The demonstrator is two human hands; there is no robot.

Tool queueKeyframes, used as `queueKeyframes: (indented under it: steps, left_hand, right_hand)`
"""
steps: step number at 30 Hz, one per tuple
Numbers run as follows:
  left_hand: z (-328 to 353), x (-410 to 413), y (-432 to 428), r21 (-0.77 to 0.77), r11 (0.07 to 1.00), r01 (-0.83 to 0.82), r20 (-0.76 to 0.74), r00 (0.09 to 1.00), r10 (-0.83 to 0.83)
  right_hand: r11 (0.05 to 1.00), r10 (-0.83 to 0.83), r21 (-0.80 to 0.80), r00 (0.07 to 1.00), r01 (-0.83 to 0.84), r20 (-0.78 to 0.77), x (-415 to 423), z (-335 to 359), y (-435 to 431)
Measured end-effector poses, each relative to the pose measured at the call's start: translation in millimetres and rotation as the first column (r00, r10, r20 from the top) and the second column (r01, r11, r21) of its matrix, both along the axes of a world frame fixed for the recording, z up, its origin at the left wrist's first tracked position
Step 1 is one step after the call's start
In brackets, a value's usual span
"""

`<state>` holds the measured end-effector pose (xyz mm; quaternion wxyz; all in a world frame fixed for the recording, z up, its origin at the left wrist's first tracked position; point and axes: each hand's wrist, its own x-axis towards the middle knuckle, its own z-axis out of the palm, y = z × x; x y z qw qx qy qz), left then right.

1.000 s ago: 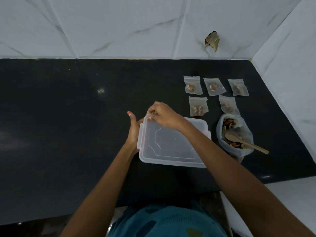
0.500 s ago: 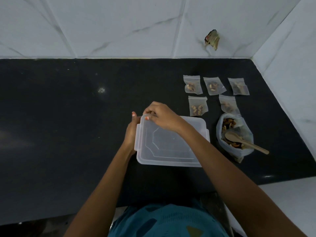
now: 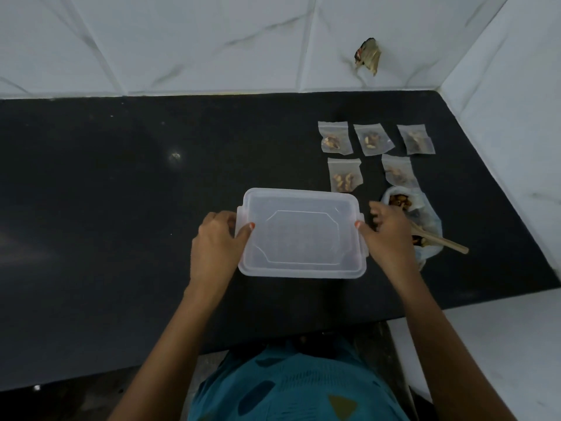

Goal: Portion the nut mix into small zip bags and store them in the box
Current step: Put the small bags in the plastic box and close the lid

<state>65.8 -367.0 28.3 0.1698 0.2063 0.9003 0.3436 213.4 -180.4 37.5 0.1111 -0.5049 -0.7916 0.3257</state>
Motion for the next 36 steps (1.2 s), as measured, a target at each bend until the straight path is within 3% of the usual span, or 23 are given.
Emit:
queueKeyframes:
  steps: [3, 7, 13, 23, 28, 36]
  left_hand:
    - [2.7, 1.4, 1.2, -0.02, 0.999, 0.026, 0.002, 1.0, -0.026]
    - [8.5, 3.9, 0.8, -0.08, 0.997, 0.015, -0.037, 0.999, -0.018]
    - [16.9, 11.8, -1.5, -0.15, 0.988, 0.029, -0.072, 0.997, -0.04]
    - [37.8, -43.7, 19.4, 0.037, 0.999, 0.007, -0.127, 0.992, -0.003]
    - [23.7, -99.5, 51.7, 0.016, 0.998, -0.055, -0.081, 0.995, 0.056]
    - [-23.6, -148.1, 90.0, -0.093, 0.992, -0.086, 0.057, 0.994, 0.091]
  right_hand:
    - [0.981, -0.07, -0.186, 0.996, 0.061, -0.045, 12.6, -3.1, -1.9]
    - [0.962, -0.117, -0.258, 0.988, 0.087, -0.104, 12.0, 0.2, -6.6]
    - [0.964, -0.123, -0.25, 0.988, 0.096, -0.097, 7.5, 5.7, -11.0]
    - [0.988, -0.051, -0.154, 0.983, 0.023, -0.175, -41.8, 32.9, 14.8]
    - [0.989, -0.007, -0.148, 0.985, -0.02, -0.174, -97.5, 27.6, 43.4]
    - [0.971, 0.034, -0.238, 0.999, -0.031, 0.009, -156.8, -17.9, 76.8]
